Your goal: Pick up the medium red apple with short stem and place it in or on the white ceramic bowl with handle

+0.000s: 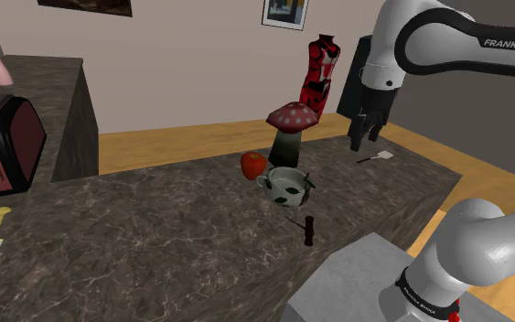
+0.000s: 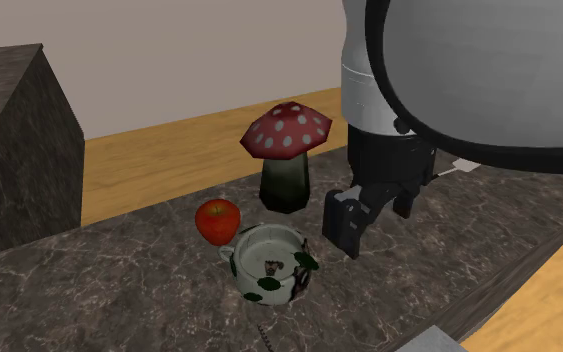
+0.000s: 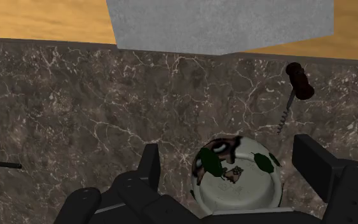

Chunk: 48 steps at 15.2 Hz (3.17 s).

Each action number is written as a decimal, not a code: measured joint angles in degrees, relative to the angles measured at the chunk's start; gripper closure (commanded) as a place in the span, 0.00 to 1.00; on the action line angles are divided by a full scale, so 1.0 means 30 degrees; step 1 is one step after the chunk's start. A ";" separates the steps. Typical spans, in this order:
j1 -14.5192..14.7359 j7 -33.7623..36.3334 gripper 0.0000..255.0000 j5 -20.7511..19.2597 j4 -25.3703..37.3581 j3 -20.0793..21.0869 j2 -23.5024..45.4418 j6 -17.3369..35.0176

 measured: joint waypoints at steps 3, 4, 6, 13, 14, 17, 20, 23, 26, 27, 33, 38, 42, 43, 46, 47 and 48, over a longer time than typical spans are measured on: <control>-0.0010 0.0189 0.00 0.0113 0.0229 0.0052 0.0766 0.0521; -0.0034 0.0302 0.00 0.0171 0.0612 0.0076 0.1524 0.0889; -0.0082 0.0507 0.00 0.0281 0.1112 0.0085 0.2874 0.1705; -0.0094 0.1465 0.00 0.0756 0.3434 0.0327 0.7915 0.4354; -0.0060 0.1668 0.00 0.0844 0.3711 0.0407 0.8550 0.4701; -0.0132 0.1846 0.00 0.0946 0.5438 0.0382 1.0729 0.5167; -0.0135 0.2125 0.00 0.1074 0.7118 0.0413 1.2963 0.5698; -0.0097 0.2437 0.00 0.1196 0.9100 0.0457 1.5239 0.5995; -0.0123 0.2580 0.00 0.1287 1.1778 0.0421 1.7843 0.5912; -0.0140 0.2618 0.00 0.1317 1.2672 0.0397 1.8674 0.5852; -0.0058 0.2990 0.00 0.1520 1.6887 0.0404 2.2499 0.5458; -0.0036 0.3040 0.00 0.1526 1.6211 0.0407 2.2877 0.6520; -0.0025 0.3054 0.00 0.1519 1.5711 0.0408 2.2964 0.7105; -0.0028 0.3049 0.00 0.1519 1.5698 0.0407 2.2966 0.7123; -0.0030 0.3046 0.00 0.1519 1.5682 0.0406 2.2967 0.7144; -0.0030 0.3046 1.00 0.1519 1.5682 0.0406 2.2967 0.7144; -0.0030 0.3046 1.00 0.1519 1.5682 0.0406 2.2967 0.7144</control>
